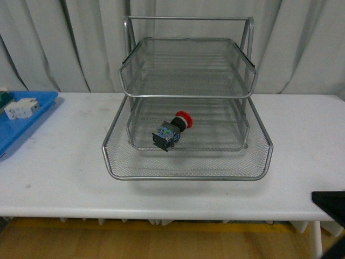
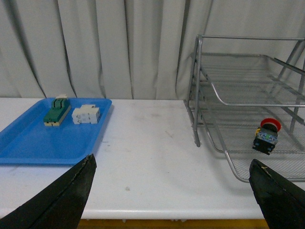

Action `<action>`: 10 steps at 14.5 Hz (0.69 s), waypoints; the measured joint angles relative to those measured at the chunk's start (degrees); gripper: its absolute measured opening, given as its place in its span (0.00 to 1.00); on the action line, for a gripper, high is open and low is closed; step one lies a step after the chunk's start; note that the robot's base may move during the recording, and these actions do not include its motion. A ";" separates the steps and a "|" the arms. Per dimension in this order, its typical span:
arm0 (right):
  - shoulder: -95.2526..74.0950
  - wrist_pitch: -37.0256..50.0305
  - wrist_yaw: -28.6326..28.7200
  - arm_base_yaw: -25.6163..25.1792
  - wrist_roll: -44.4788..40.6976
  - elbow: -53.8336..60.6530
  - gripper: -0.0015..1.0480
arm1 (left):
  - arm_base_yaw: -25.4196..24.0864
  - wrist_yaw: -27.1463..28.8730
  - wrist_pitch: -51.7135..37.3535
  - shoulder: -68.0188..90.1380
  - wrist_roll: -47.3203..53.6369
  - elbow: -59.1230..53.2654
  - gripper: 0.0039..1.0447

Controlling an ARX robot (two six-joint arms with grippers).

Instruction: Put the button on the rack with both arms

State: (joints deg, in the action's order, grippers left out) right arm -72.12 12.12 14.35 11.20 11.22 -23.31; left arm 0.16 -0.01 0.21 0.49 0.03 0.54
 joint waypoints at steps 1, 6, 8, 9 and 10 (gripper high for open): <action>-5.33 0.31 -0.22 2.16 1.97 -2.62 0.40 | 0.00 0.00 0.02 0.00 0.00 0.00 0.94; -27.12 2.27 -4.11 13.38 9.09 -16.11 0.02 | 0.00 0.00 0.00 0.00 0.00 0.00 0.94; -33.57 2.62 -6.03 15.93 10.25 -21.86 0.02 | 0.00 0.00 0.02 0.00 0.00 0.00 0.94; -36.13 2.67 -7.06 16.83 10.40 -24.26 0.02 | 0.00 0.00 0.00 0.00 0.00 0.00 0.94; -39.06 2.80 -8.11 17.73 10.54 -27.02 0.02 | 0.00 0.02 0.00 0.00 0.00 0.00 0.94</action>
State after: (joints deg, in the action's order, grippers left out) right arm -111.18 14.92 6.24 28.93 21.76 -50.33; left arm 0.16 0.01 0.21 0.49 0.03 0.54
